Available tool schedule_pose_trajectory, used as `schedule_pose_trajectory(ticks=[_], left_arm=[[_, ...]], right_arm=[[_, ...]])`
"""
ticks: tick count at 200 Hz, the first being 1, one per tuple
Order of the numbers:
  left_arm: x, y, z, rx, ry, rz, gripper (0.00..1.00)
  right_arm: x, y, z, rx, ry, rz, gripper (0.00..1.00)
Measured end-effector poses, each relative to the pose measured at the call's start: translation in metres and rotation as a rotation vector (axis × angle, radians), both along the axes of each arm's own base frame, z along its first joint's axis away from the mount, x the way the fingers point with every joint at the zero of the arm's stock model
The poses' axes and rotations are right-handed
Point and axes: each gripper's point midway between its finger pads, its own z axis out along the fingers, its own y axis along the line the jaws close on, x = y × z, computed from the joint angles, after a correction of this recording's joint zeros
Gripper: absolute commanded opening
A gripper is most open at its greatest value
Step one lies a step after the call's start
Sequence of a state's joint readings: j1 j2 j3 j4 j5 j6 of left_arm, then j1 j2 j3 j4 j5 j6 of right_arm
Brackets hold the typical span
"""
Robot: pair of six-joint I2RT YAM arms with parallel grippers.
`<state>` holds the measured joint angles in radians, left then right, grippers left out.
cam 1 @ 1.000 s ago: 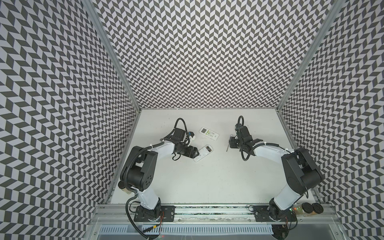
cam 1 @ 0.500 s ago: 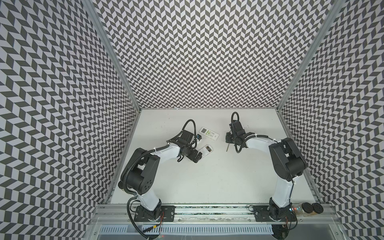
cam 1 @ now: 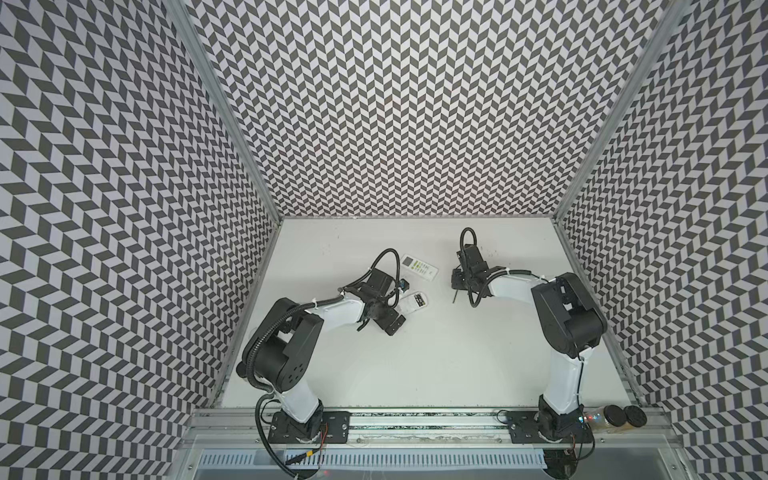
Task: Unload the batteries from the remote control
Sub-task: 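Set the remote down with the left gripper while the right grasps the screwdriver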
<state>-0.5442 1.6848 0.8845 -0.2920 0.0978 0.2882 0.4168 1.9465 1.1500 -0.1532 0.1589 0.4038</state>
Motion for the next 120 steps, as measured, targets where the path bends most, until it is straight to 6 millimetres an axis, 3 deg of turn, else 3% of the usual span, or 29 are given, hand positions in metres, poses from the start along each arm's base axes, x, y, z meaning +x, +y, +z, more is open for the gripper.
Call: schedule_pose_trajectory(ticks=[29, 120], left_arm=[[0.007, 0.005, 0.002, 0.034, -0.046, 0.003, 1.00], [0.025, 0.022, 0.009, 0.104, -0.146, 0.052, 1.00]], right_arm=[[0.001, 0.000, 0.000, -0.003, -0.003, 0.001, 0.26], [0.003, -0.001, -0.001, -0.016, -0.008, 0.008, 0.15]])
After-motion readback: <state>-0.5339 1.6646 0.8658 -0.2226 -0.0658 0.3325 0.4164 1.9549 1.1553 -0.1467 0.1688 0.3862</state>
